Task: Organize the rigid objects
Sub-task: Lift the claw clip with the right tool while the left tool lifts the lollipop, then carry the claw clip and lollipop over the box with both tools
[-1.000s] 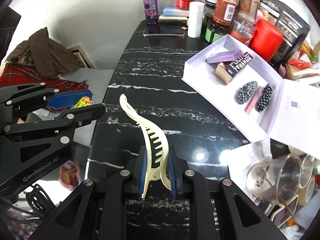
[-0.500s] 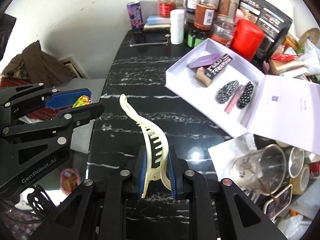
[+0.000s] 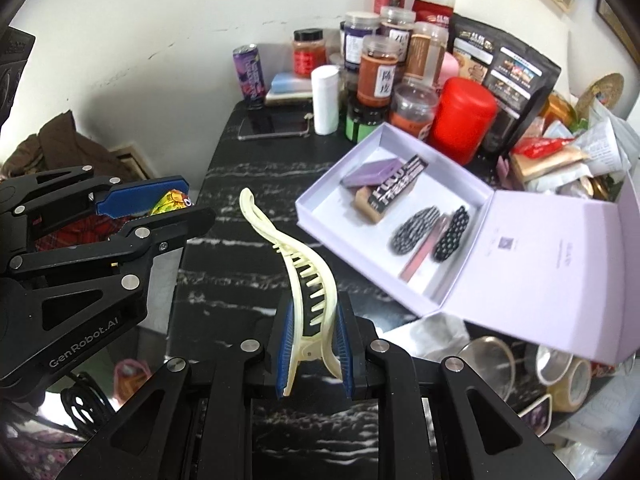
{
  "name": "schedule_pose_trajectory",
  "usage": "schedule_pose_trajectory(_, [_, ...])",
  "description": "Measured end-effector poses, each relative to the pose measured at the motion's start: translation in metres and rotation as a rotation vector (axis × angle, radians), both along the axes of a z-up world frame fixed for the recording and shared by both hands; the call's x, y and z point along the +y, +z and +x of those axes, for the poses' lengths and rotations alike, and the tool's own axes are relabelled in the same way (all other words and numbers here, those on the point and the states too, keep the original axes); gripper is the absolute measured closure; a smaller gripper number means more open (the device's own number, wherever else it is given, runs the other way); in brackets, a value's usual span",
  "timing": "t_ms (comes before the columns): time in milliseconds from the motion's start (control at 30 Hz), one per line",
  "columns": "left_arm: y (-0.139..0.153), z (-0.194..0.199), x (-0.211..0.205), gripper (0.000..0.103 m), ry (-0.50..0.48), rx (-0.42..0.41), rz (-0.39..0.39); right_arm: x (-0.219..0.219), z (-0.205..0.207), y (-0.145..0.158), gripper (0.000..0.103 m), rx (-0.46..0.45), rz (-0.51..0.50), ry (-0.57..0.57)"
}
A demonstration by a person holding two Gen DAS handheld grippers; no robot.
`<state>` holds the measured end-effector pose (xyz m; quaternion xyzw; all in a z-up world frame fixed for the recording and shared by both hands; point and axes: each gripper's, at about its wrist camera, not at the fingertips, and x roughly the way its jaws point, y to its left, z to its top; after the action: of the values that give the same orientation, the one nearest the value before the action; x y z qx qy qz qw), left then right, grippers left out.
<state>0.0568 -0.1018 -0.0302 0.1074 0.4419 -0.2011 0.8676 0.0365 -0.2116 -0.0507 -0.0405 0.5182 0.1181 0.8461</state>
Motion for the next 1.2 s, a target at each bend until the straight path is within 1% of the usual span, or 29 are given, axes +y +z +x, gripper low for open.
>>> schedule_pose_trajectory(567, [0.019, 0.044, -0.034, 0.078, -0.013, -0.044, -0.014, -0.038, 0.047, 0.021, 0.083, -0.035, 0.002, -0.027])
schedule_pose_trajectory(867, [0.019, 0.075, -0.057, 0.078, -0.042, -0.040, -0.013, -0.061, 0.073, 0.020, 0.083, -0.039, -0.002, -0.060])
schedule_pose_trajectory(1100, [0.017, 0.100, -0.072, 0.078, -0.047, -0.034, -0.006, -0.079, 0.095, 0.019, 0.083, -0.052, -0.003, -0.091])
schedule_pose_trajectory(1200, [0.018, 0.110, -0.077, 0.078, -0.045, -0.044, 0.005, -0.087, 0.107, 0.018, 0.083, -0.055, -0.002, -0.102])
